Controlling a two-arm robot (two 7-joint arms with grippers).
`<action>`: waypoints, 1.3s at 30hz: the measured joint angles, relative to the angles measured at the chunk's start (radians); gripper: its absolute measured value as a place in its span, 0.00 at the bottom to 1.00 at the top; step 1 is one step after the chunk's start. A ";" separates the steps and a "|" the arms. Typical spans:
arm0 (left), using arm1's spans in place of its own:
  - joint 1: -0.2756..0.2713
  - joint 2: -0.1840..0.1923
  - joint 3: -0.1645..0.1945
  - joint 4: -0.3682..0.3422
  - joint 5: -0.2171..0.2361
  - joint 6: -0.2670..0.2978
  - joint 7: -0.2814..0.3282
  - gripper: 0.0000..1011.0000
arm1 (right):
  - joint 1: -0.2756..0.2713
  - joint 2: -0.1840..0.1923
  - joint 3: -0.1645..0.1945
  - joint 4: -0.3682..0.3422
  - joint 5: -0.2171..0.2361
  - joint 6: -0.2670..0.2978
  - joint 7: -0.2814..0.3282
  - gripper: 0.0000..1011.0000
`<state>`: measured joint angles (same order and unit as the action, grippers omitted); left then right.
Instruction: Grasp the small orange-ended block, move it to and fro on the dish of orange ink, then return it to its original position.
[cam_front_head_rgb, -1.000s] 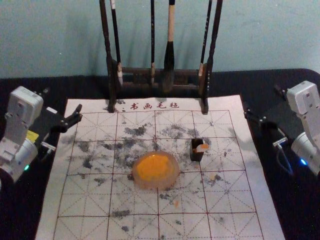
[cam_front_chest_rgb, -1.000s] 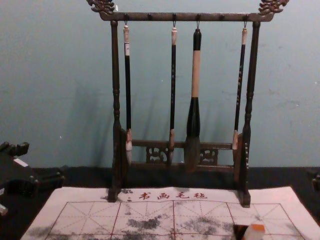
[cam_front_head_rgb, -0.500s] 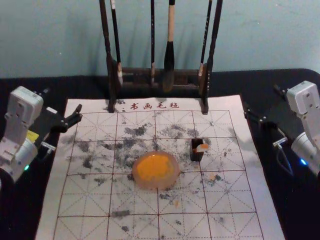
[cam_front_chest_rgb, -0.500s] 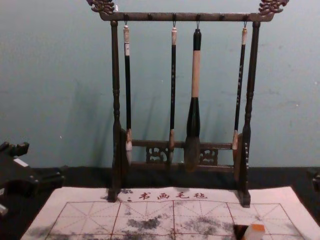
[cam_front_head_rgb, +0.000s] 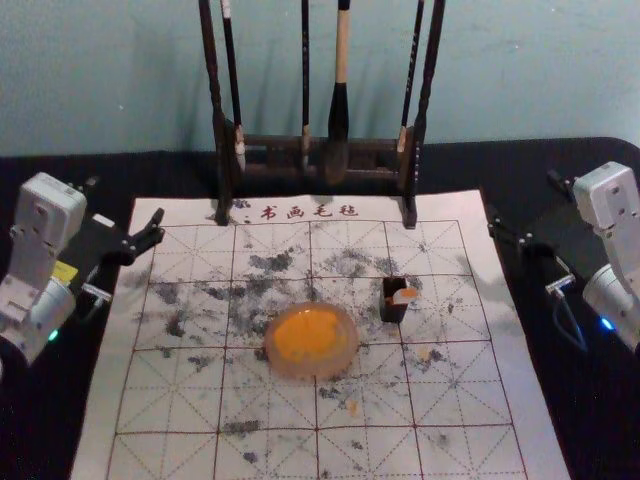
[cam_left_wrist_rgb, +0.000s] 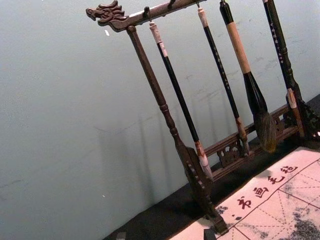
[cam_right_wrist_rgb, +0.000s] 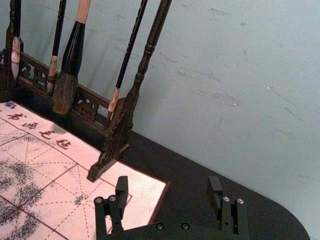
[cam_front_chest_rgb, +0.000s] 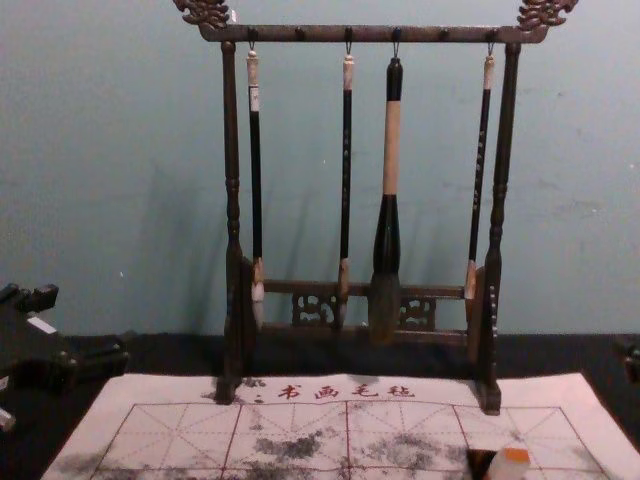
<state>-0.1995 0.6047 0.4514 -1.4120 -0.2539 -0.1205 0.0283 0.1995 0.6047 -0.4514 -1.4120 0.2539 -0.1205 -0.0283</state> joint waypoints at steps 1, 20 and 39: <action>0.000 0.000 0.000 0.000 0.000 0.000 0.000 0.99 | 0.000 0.000 0.000 0.000 0.000 0.000 0.000 0.99; 0.000 0.000 0.000 0.000 0.000 0.000 0.000 0.99 | 0.000 0.000 0.000 0.000 0.000 0.000 0.000 0.99; 0.000 0.000 0.000 0.000 0.000 0.000 0.000 0.99 | -0.053 0.100 0.019 -0.060 0.068 -0.196 0.329 0.99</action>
<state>-0.1995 0.6047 0.4514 -1.4120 -0.2539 -0.1205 0.0283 0.1468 0.7051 -0.4320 -1.4718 0.3222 -0.3166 0.3009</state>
